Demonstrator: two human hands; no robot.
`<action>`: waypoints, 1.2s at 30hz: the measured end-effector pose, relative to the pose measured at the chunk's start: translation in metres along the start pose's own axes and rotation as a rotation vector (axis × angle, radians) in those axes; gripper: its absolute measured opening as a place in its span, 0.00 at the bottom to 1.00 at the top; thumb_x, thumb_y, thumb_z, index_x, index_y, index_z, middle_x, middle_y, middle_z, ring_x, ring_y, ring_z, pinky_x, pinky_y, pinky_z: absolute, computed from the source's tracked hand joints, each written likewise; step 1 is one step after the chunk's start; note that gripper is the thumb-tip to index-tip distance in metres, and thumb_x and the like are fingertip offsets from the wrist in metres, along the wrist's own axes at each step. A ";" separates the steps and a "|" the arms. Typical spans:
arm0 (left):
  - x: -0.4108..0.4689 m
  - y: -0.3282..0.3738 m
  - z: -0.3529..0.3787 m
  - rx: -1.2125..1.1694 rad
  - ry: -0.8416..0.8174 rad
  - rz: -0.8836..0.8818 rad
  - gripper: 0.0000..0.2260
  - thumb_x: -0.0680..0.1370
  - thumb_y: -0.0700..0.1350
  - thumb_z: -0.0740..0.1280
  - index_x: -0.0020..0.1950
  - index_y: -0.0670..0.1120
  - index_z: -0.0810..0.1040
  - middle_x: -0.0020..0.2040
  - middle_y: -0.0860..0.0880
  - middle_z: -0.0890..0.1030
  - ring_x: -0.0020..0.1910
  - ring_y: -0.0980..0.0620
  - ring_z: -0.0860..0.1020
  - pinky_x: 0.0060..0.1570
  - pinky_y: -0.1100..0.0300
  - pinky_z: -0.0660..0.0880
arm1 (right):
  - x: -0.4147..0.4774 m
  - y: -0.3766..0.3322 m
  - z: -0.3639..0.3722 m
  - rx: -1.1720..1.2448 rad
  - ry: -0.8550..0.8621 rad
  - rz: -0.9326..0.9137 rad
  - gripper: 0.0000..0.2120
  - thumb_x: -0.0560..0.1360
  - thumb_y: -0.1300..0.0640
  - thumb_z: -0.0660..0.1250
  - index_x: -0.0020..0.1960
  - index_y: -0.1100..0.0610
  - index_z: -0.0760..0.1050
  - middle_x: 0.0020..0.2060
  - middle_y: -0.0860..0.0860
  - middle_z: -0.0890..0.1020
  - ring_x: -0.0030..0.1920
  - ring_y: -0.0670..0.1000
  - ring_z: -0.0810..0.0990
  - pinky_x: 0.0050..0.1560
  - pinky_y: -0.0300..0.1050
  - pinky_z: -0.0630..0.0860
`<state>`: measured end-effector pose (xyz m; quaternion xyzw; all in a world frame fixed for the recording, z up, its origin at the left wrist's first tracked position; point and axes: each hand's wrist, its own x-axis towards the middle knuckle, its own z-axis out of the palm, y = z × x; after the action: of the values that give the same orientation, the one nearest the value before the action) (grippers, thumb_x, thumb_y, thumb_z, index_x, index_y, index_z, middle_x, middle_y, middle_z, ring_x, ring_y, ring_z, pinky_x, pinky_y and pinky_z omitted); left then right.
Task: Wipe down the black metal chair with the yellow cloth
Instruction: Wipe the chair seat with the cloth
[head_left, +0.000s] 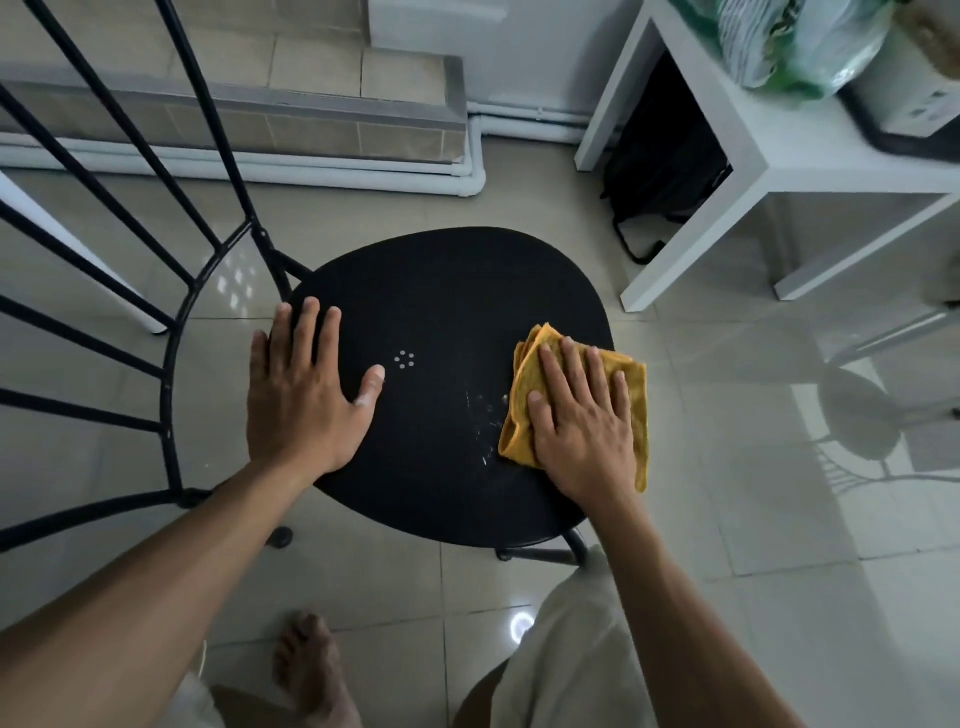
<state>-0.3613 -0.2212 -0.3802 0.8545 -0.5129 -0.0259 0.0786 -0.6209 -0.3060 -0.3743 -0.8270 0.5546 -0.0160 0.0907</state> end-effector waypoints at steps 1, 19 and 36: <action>0.000 0.000 0.000 -0.001 0.003 0.000 0.35 0.77 0.65 0.50 0.79 0.46 0.53 0.80 0.46 0.51 0.78 0.45 0.46 0.76 0.45 0.46 | -0.011 -0.005 0.002 0.004 0.003 0.012 0.27 0.81 0.40 0.41 0.78 0.43 0.42 0.78 0.43 0.44 0.77 0.47 0.38 0.77 0.57 0.41; -0.002 -0.006 0.003 0.027 -0.037 0.071 0.32 0.79 0.61 0.43 0.79 0.45 0.47 0.80 0.48 0.47 0.78 0.45 0.43 0.76 0.45 0.44 | -0.036 -0.077 0.012 -0.002 -0.073 -0.210 0.27 0.81 0.41 0.42 0.78 0.45 0.43 0.79 0.48 0.44 0.78 0.55 0.37 0.75 0.64 0.42; 0.000 -0.004 0.002 0.117 -0.057 0.075 0.32 0.79 0.60 0.44 0.79 0.44 0.47 0.80 0.47 0.47 0.78 0.44 0.43 0.75 0.44 0.48 | 0.174 -0.087 0.006 -0.040 -0.009 -0.152 0.30 0.77 0.40 0.41 0.78 0.45 0.47 0.79 0.49 0.50 0.78 0.56 0.42 0.74 0.65 0.38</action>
<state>-0.3582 -0.2197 -0.3832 0.8368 -0.5471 -0.0173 0.0147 -0.4737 -0.4331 -0.3783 -0.8684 0.4900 -0.0082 0.0753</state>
